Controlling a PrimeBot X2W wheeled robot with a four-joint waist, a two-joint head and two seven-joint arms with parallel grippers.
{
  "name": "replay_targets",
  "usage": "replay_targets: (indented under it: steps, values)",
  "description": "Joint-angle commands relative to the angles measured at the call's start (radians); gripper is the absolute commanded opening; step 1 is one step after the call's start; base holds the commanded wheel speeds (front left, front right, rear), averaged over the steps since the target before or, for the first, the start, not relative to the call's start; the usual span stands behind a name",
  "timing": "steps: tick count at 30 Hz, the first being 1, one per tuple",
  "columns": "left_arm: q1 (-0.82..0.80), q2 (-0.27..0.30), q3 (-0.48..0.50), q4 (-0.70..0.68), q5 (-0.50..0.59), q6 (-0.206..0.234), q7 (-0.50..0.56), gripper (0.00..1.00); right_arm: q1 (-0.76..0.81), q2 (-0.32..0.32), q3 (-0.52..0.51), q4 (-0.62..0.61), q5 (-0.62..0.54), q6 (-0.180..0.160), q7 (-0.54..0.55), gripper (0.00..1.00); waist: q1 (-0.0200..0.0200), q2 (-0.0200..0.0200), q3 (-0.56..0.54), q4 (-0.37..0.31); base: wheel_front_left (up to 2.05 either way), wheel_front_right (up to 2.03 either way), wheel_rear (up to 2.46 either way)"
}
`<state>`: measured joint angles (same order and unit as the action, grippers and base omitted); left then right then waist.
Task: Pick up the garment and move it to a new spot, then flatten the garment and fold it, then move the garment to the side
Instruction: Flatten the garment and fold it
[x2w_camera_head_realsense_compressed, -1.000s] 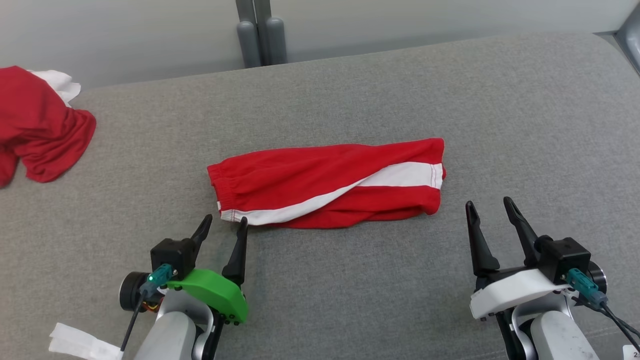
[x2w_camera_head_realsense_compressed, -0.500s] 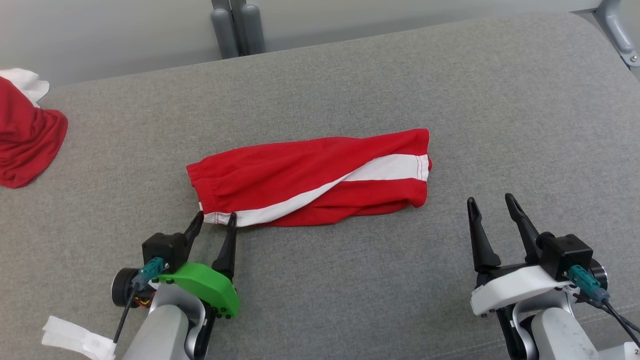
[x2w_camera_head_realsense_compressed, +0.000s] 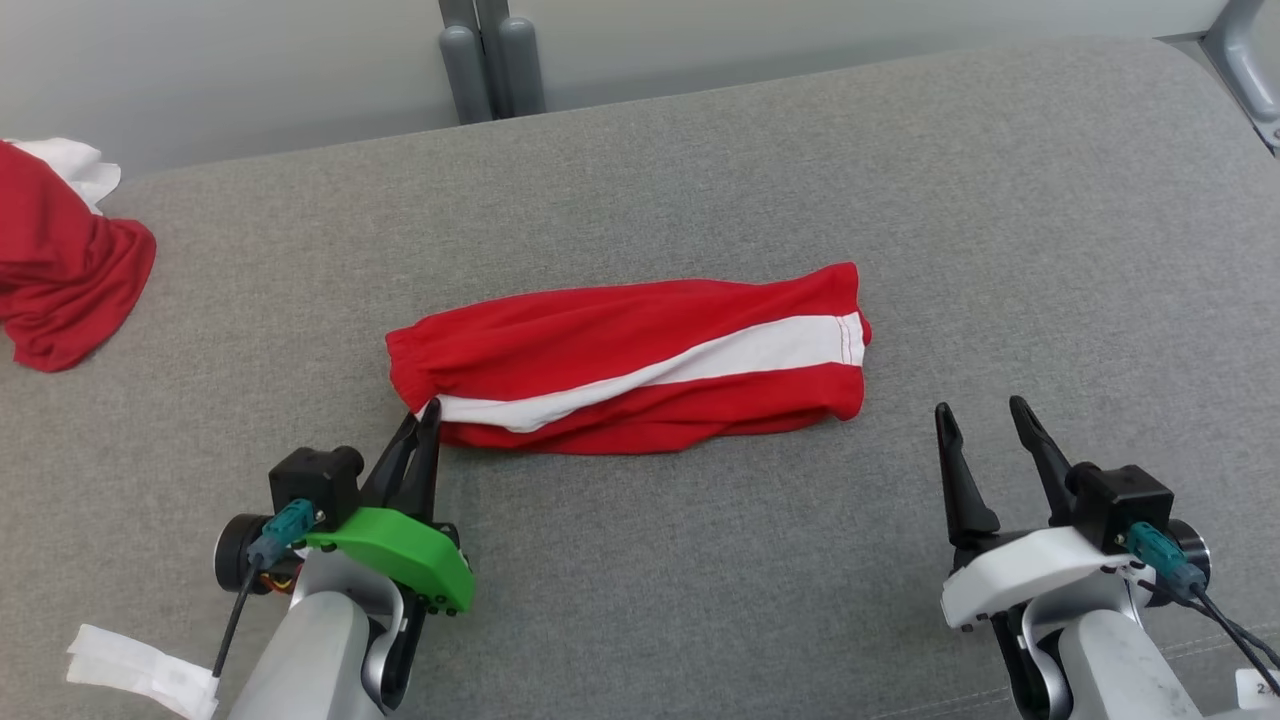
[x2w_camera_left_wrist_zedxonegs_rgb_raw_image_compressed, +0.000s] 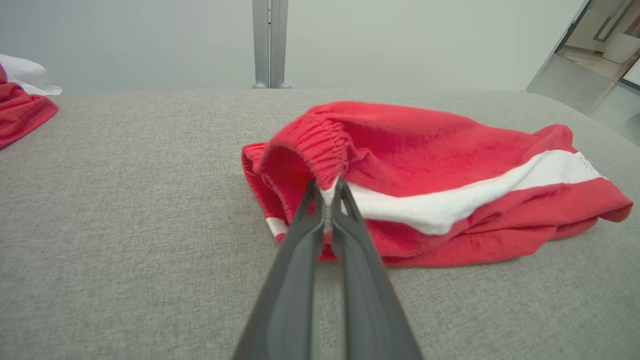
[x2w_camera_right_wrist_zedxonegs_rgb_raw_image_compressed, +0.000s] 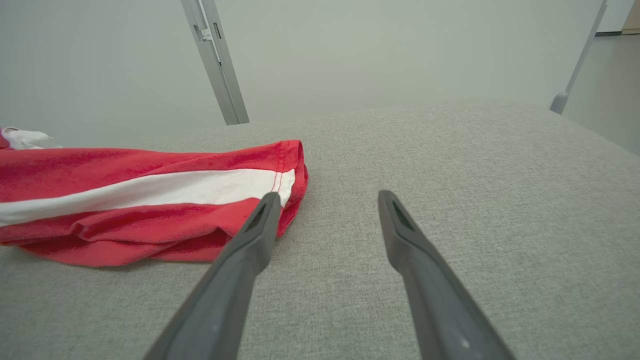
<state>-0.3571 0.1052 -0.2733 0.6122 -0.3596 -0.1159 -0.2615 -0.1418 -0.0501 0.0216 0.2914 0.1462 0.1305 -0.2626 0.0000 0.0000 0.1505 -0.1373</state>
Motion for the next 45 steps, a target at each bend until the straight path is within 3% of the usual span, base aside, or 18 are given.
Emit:
replay_targets:
  steps: [1,16,23,38,45]
  values:
    - [-0.008,0.001,0.009,-0.013,-0.002,0.007,-0.004,0.00,-0.027,-0.001,0.004,0.020,0.013,0.000,-0.003,1.00,0.0000,0.0000,-0.001,0.005,0.00,0.00,0.00]
    - [0.045,-0.016,0.020,-0.047,-0.002,0.011,-0.004,0.00,-0.301,-0.001,0.160,0.371,0.233,0.000,0.057,1.00,0.0000,0.0000,0.019,0.061,0.00,0.00,0.00]
    - [0.042,-0.023,0.016,-0.053,0.004,0.009,-0.004,0.00,-0.381,-0.016,0.200,0.476,0.293,0.000,0.097,1.00,0.0000,0.0000,0.031,0.077,0.00,0.00,0.00]
    - [0.028,-0.031,0.020,-0.057,0.009,0.005,-0.005,0.00,-0.463,-0.039,0.332,0.542,0.345,0.000,0.101,1.00,0.0000,0.0000,0.049,0.088,0.00,0.00,0.00]
    - [0.034,-0.033,0.028,-0.060,0.010,0.004,-0.005,0.00,-0.447,-0.038,0.350,0.512,0.338,0.000,0.093,1.00,0.0000,0.0000,0.047,0.086,0.00,0.00,0.00]
